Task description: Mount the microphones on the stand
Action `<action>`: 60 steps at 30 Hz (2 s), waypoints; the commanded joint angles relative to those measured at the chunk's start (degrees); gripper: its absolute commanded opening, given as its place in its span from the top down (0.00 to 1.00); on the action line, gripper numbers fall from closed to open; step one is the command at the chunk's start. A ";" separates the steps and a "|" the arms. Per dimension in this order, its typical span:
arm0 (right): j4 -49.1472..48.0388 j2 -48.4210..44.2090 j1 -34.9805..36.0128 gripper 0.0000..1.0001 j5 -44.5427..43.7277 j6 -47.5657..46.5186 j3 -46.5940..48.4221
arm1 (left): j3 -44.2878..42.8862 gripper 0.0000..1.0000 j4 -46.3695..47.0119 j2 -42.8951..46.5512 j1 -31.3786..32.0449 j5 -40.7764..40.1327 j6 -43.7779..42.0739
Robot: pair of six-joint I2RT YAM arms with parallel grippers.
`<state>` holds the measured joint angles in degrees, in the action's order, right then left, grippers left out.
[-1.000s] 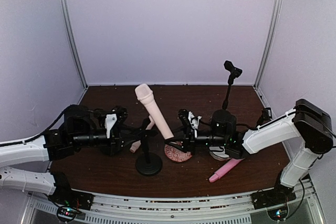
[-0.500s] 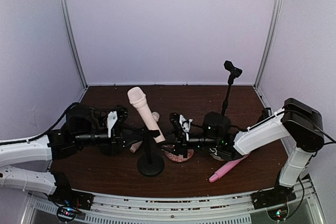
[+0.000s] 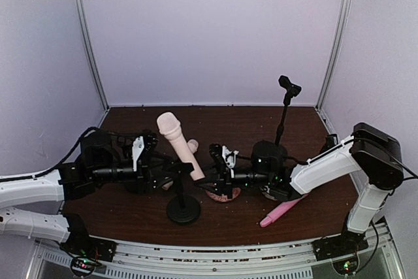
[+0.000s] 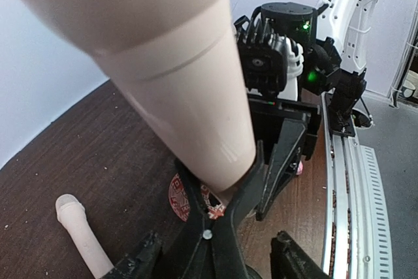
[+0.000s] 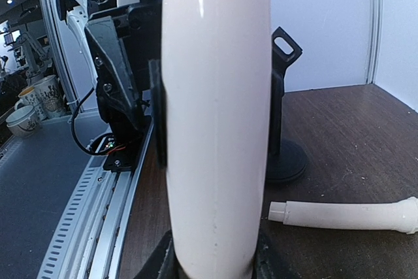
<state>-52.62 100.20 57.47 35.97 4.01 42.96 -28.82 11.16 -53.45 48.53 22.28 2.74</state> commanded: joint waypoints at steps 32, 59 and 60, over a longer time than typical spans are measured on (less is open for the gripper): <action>44.34 -11.93 0.72 0.26 -2.51 -5.52 18.17 | -6.09 0.18 -20.57 10.40 0.12 -9.97 -8.28; 46.94 -4.92 3.74 0.24 -3.02 -13.52 26.46 | -4.00 0.17 -19.67 14.84 -0.62 -15.05 -11.02; 47.03 -5.01 3.74 0.23 -3.29 -13.72 26.74 | -3.97 0.17 -19.76 14.90 -0.59 -14.98 -11.04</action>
<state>-3.20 95.53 61.01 33.98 -8.80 66.72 -33.36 -9.17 -39.29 48.36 7.66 -7.29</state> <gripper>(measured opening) 0.764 0.830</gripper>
